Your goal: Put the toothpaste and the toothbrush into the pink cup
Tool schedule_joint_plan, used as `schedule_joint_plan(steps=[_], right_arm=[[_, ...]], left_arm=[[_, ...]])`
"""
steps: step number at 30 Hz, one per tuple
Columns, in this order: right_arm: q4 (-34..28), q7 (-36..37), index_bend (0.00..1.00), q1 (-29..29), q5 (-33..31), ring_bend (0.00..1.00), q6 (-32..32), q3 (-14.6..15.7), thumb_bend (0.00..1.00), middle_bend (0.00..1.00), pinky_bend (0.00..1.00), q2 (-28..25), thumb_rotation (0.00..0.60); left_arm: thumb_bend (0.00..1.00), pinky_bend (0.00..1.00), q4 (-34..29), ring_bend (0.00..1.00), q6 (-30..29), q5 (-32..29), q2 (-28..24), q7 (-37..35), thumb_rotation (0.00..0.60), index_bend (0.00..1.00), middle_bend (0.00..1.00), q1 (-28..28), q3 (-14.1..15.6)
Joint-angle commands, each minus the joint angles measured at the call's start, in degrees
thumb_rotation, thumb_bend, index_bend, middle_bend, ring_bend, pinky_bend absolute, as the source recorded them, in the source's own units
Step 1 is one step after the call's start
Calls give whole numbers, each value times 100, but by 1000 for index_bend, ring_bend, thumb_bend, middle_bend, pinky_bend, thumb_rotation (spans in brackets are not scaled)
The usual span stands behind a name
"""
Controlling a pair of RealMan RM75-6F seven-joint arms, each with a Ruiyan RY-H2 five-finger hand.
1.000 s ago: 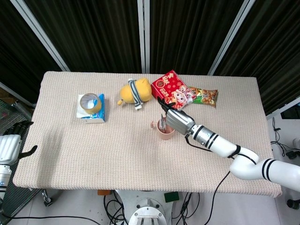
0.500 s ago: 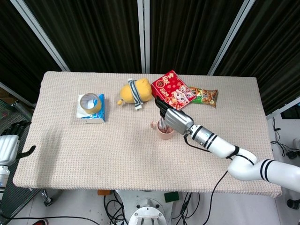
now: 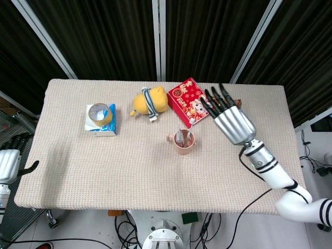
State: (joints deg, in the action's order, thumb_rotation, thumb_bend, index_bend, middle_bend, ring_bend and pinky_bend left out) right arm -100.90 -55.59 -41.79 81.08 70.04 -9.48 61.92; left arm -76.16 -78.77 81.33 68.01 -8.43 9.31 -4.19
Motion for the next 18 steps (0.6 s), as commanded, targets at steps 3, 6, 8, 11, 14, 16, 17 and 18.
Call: schedule_joint_plan(steps=[3, 6, 8, 11, 14, 16, 17, 18], right_arm=[[-476, 2731, 0, 1950, -626, 0, 1060, 695, 495, 0, 0, -591, 600], [-152, 3801, 0, 2475, -572, 0, 1065, 1073, 477, 0, 0, -503, 600], [200, 4144, 0, 2745, -407, 0, 1127, 1291, 477, 0, 0, -370, 600], [633, 4375, 0, 3057, -155, 0, 1386, 1437, 477, 0, 0, -152, 600], [871, 4452, 0, 3188, -31, 0, 1480, 1458, 477, 0, 0, -63, 600], [950, 4540, 0, 3223, -3, 0, 1474, 1420, 477, 0, 0, -47, 600], [980, 4564, 0, 3237, 0, 0, 1486, 1390, 477, 0, 0, -37, 600], [1025, 4594, 0, 3258, 8, 0, 1523, 1340, 478, 0, 0, -14, 600]], left_arm=[[202, 255, -316, 121, -212, 102, -102, 328, 600, 169, 130, -44, -3], [202, 254, -507, 121, -416, 179, -130, 610, 600, 168, 130, -101, -1], [202, 254, -619, 121, -540, 222, -128, 795, 600, 168, 130, -149, 14], [202, 254, -745, 121, -609, 276, -150, 959, 600, 167, 130, -192, 56], [201, 253, -835, 121, -615, 300, -181, 1076, 600, 166, 130, -210, 88], [202, 253, -886, 121, -614, 313, -197, 1121, 600, 165, 130, -216, 100], [202, 253, -903, 121, -611, 310, -201, 1128, 600, 165, 130, -218, 100], [202, 253, -926, 121, -604, 310, -205, 1131, 600, 165, 130, -218, 103]])
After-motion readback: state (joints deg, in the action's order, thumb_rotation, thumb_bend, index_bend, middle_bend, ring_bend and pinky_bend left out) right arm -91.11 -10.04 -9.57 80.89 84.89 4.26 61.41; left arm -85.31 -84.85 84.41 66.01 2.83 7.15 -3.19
